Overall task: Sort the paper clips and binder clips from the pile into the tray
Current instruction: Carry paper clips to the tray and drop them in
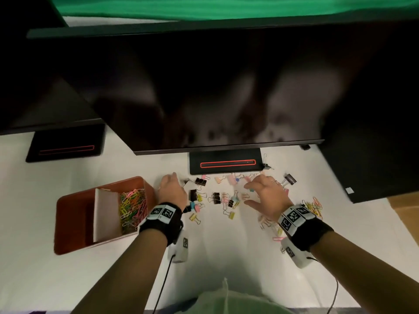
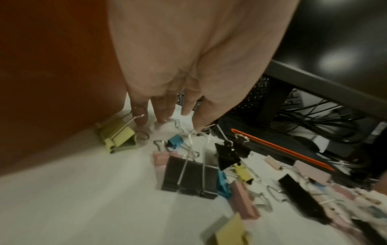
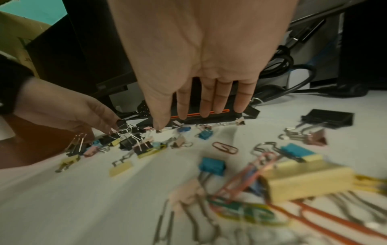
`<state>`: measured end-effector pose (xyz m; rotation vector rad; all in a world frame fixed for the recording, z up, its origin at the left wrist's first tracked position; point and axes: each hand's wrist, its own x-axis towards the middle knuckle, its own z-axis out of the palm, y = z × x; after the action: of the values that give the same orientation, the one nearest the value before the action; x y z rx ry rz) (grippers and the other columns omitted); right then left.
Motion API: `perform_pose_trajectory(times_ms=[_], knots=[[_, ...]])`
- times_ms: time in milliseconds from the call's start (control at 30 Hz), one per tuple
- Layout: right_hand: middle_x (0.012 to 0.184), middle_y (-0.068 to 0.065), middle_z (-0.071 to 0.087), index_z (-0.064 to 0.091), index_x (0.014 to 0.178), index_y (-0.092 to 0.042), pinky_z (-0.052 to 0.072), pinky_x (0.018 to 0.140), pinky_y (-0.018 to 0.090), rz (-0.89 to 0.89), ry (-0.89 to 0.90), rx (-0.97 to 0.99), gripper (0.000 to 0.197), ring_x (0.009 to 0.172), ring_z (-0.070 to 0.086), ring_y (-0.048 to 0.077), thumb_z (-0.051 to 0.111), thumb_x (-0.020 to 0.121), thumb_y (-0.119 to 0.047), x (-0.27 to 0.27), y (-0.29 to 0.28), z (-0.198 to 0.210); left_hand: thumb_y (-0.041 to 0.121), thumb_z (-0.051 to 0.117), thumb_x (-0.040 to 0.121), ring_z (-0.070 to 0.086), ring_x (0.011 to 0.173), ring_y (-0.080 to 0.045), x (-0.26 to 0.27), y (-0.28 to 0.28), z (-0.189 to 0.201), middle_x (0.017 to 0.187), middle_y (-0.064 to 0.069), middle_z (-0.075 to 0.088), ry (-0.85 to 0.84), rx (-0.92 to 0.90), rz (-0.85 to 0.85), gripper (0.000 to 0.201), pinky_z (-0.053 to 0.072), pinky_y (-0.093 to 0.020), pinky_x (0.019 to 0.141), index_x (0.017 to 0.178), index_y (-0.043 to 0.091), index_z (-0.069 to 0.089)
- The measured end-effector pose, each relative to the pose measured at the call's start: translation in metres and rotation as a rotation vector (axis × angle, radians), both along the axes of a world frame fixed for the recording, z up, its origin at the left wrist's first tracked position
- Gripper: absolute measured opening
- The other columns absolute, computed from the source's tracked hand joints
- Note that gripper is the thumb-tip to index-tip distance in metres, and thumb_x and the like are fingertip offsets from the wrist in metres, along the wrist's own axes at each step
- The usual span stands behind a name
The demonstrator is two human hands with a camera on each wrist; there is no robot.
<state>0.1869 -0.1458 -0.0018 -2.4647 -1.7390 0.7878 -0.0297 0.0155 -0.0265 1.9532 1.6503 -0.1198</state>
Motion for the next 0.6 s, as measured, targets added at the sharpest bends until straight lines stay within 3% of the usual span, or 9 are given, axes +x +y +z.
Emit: perform_pose_trajectory(times_ms=[133, 300, 400, 500, 600], knots=[[0.134, 0.001, 0.043, 0.040, 0.136, -0.030, 0.041, 0.103, 0.036, -0.016, 0.072, -0.053, 0.059, 0.122, 0.042, 0.022, 0.064, 0.083, -0.043, 0.010, -0.009, -0.008, 0.006, 0.057, 0.087, 0.051, 0.115, -0.029, 0.000, 0.009, -0.005, 0.137, -0.011, 0.034, 0.010, 0.027, 0.000, 0.045, 0.040, -0.037, 0.106, 0.130, 0.008, 0.047], [0.138, 0.002, 0.037, 0.027, 0.144, -0.029, 0.045, 0.100, 0.035, 0.034, 0.214, -0.068, 0.068, 0.122, 0.044, 0.021, 0.063, 0.086, -0.035, 0.006, -0.013, -0.016, -0.001, 0.063, 0.080, 0.059, 0.101, -0.026, -0.006, 0.017, -0.010, 0.121, -0.011, 0.054, 0.005, -0.058, -0.005, 0.043, 0.051, -0.035, 0.092, 0.120, 0.013, 0.052], [0.136, 0.000, 0.040, 0.029, 0.144, -0.028, 0.045, 0.101, 0.032, 0.031, 0.330, -0.019, 0.064, 0.122, 0.048, 0.019, 0.062, 0.088, -0.027, 0.008, -0.012, -0.013, -0.003, 0.059, 0.082, 0.061, 0.102, -0.031, -0.007, 0.015, -0.008, 0.112, -0.015, 0.061, -0.059, -0.158, -0.017, 0.043, 0.051, -0.037, 0.089, 0.123, 0.005, 0.049], [0.135, -0.003, 0.041, 0.033, 0.140, -0.031, 0.048, 0.100, 0.034, 0.003, 0.335, 0.030, 0.058, 0.116, 0.053, 0.018, 0.059, 0.090, -0.019, 0.019, -0.013, -0.006, -0.007, 0.053, 0.084, 0.062, 0.097, -0.031, -0.008, 0.009, -0.001, 0.107, -0.016, 0.064, -0.129, -0.064, 0.090, 0.033, 0.054, -0.038, 0.083, 0.115, 0.005, 0.057], [0.136, -0.003, 0.043, 0.040, 0.137, -0.028, 0.048, 0.099, 0.034, -0.053, 0.272, 0.090, 0.051, 0.116, 0.054, 0.017, 0.055, 0.091, -0.011, 0.038, -0.020, 0.001, -0.003, 0.058, 0.083, 0.062, 0.096, -0.027, -0.011, 0.009, 0.010, 0.109, -0.013, 0.063, -0.091, -0.001, 0.020, 0.031, 0.053, -0.033, 0.083, 0.111, 0.009, 0.061]])
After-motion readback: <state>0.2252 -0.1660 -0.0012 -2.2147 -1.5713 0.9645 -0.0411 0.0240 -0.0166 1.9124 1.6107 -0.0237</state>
